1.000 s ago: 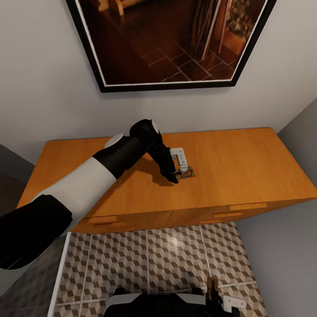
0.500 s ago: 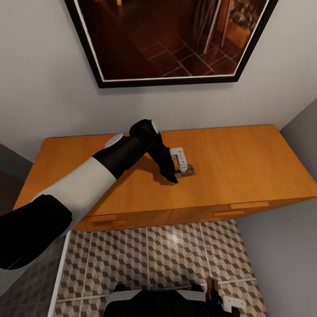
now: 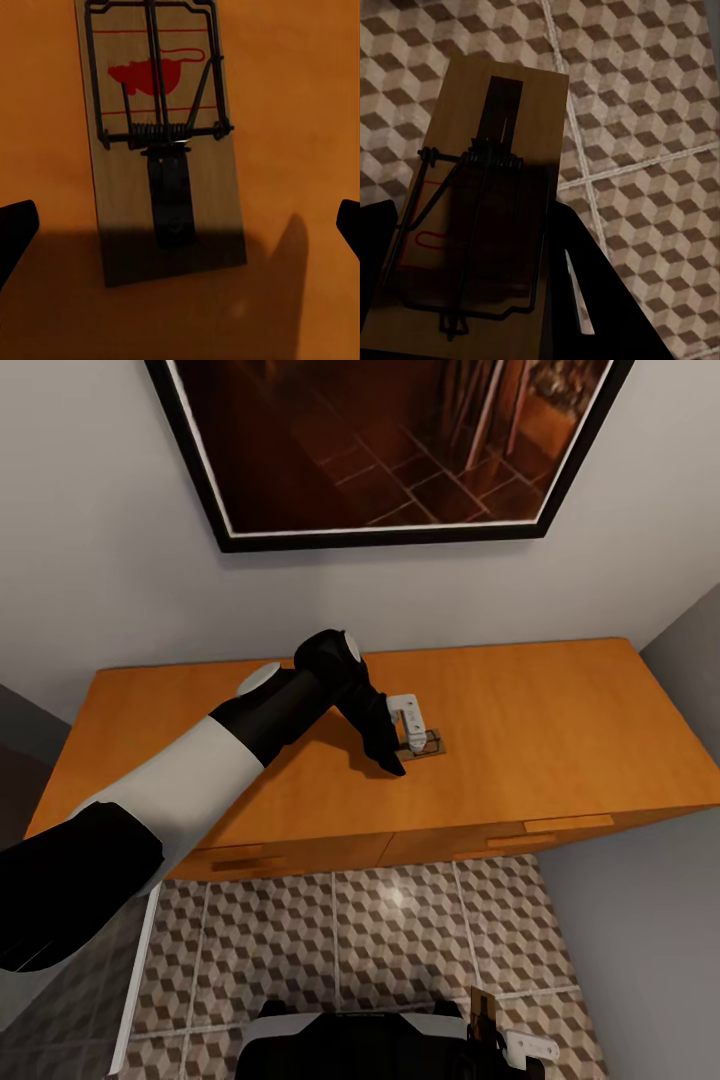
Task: Take the four mousetraps from the cabinet in the bathroom and place them on the bathroom floor. Make sure all four end up on the same floor surface, and ensure that at least two of them are either under or directly next to the same bathroom sink.
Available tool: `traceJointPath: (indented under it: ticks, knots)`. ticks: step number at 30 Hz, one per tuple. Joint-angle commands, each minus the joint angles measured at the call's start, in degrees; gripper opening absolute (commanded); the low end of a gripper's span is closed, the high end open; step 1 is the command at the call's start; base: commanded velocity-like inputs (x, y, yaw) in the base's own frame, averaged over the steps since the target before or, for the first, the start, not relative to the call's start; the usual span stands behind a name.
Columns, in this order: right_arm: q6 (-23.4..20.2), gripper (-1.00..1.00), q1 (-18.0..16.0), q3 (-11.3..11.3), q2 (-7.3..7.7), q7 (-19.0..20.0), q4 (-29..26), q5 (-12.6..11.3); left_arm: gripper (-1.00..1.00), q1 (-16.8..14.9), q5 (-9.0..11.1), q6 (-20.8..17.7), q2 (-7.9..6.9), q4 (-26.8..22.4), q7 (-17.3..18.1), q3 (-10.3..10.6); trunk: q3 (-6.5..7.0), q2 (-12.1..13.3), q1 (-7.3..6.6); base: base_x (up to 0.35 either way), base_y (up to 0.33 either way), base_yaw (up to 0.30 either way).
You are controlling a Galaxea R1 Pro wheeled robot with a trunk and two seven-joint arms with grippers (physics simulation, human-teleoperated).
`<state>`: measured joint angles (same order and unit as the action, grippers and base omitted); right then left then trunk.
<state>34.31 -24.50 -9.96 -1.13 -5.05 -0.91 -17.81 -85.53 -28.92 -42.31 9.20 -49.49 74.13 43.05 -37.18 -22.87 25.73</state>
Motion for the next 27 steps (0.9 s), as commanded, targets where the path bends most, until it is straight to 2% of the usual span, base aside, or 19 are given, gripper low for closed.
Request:
traceJointPath:
  ticks: [1, 27]
  knots:
    - [0.1, -1.0, 0.0, -0.5, -0.02, -0.4, 0.0, -0.2, 1.0, 0.0, -0.2, -0.7, 0.02, 0.8, 0.4, 0.0, -0.09, -0.1, 0.05, 0.0, 0.0, 0.0]
    - [0.1, -1.0, 0.0, -0.5, -0.02, -0.4, 0.0, -0.2, 1.0, 0.0, -0.3, -0.7, -0.03, 1.0, 0.4, 0.0, -0.47, -0.1, 0.05, 0.0, 0.0, 0.0]
